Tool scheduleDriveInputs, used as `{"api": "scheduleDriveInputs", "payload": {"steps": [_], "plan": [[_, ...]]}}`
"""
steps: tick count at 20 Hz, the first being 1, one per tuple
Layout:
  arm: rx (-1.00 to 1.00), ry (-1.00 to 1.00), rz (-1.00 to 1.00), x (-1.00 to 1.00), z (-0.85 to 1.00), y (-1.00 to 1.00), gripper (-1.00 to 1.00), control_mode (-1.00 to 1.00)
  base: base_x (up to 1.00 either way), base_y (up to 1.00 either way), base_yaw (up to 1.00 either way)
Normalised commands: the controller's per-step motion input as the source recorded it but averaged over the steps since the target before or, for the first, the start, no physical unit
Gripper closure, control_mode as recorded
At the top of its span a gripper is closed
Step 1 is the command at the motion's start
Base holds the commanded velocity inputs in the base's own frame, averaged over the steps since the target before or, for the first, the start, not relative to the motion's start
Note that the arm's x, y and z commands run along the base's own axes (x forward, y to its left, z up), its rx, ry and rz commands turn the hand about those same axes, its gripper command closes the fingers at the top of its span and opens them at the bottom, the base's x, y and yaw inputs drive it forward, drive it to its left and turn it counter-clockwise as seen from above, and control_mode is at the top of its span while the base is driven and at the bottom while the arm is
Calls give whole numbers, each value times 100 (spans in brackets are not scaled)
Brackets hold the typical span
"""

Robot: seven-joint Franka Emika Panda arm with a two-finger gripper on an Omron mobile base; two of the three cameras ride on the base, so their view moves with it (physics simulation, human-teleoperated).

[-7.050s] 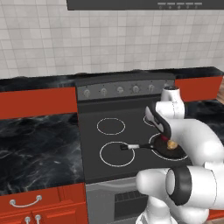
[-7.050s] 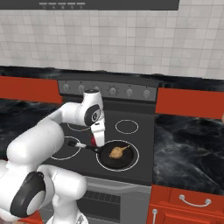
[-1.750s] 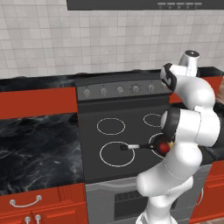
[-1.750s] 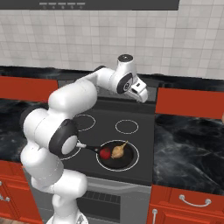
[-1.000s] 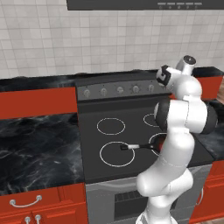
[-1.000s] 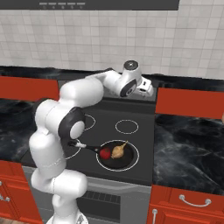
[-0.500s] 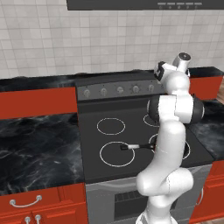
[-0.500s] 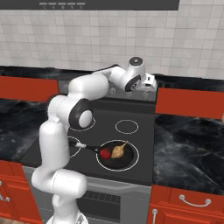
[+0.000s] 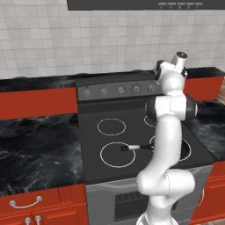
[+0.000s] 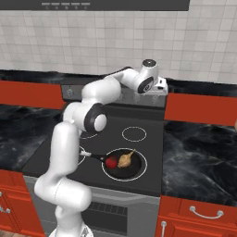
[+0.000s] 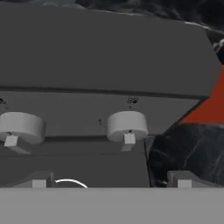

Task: Place the pan on the front right burner on the stove. Then place the tomato and the onion in the pan and turn on the front right burner.

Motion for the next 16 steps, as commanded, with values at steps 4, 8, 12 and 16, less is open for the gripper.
{"api": "scheduleDriveInputs", "payload": {"steps": [4,8,12,16], "plan": [[0,4,7,27,-43,-9,-100,-100,0,0,0],[-2,0,7,19,-38,-3,-100,-100,0,0,0],[-2,-1,4,14,-25,0,-100,-100,0,0,0],[0,-3,1,27,-6,0,-100,-100,0,0,0]]}}
